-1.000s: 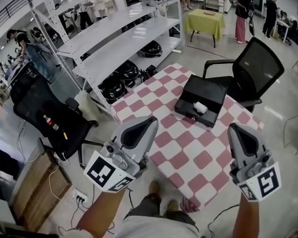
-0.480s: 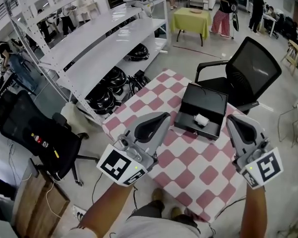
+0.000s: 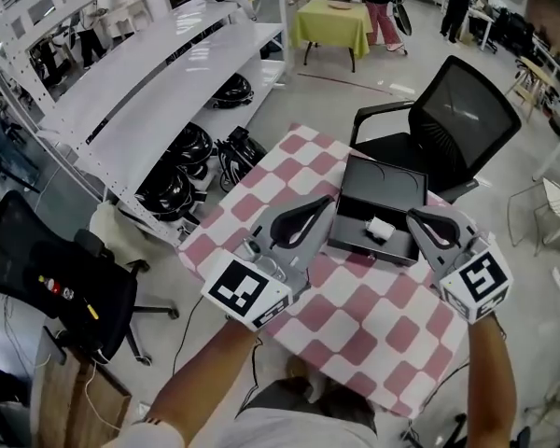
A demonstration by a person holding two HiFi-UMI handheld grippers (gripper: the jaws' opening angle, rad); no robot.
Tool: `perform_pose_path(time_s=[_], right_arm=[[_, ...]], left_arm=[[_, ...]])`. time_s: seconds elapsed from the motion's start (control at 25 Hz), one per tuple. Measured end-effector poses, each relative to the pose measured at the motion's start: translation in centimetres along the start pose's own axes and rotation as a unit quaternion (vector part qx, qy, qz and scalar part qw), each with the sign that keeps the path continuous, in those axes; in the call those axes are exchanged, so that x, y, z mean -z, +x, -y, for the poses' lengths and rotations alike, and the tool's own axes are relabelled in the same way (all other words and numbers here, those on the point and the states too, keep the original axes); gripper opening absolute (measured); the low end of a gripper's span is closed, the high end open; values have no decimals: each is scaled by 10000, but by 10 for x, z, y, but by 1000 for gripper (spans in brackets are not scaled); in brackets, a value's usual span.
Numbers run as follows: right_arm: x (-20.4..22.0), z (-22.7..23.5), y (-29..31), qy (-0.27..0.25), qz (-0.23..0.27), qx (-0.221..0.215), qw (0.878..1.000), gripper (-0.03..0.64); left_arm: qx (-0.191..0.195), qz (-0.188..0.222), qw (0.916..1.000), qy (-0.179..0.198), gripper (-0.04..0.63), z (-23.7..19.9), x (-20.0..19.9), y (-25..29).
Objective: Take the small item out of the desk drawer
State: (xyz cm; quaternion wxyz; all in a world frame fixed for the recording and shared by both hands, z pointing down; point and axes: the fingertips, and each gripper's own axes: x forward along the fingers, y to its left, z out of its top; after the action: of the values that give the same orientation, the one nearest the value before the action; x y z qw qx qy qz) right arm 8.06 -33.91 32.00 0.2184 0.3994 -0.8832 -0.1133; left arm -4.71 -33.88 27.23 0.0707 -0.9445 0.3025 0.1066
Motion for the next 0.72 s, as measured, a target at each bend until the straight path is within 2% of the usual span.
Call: perform_pose_path(time_s=[0.16, 0.32, 0.64, 0.72], right_arm=[[41, 4, 31, -12, -713, -195, 9973, 12], [78, 6, 55, -275, -1293, -355, 9906, 12], [141, -3, 93, -112, -2040, -894, 9748, 18], [161, -3, 100, -65, -2247, -1017, 9691, 101]], left_arm=[[23, -138, 9998, -138, 14, -12, 23, 8], [-7, -269, 9994, -231, 14, -23, 45, 16], [-111, -587, 9974, -408, 14, -37, 93, 33], [-117, -659, 9969, -410, 14, -39, 103, 37]])
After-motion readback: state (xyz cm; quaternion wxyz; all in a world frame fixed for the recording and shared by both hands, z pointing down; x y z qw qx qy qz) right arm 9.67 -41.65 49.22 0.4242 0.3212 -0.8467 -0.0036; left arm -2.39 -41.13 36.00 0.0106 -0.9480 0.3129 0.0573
